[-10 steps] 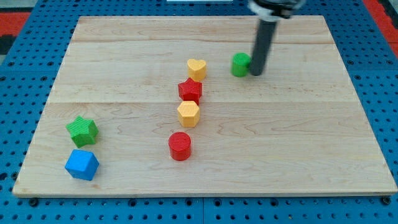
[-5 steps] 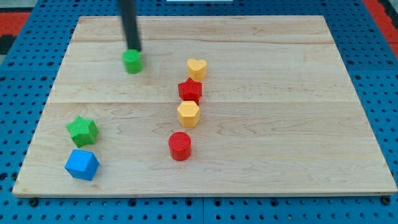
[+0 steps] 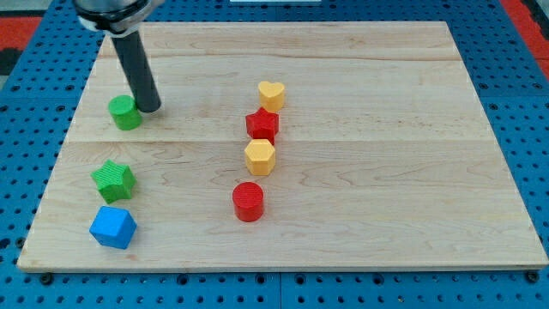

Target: Place the green circle at the top right of the green star

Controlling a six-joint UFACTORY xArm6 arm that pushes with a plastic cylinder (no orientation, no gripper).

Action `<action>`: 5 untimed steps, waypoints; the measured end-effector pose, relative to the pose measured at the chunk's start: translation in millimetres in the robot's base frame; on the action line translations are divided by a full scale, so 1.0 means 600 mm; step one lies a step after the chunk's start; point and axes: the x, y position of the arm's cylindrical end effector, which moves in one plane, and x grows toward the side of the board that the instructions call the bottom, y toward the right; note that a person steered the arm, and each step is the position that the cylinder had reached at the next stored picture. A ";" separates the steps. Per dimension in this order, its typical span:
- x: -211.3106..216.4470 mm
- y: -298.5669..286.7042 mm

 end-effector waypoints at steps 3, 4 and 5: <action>-0.002 -0.099; 0.051 -0.057; 0.013 -0.061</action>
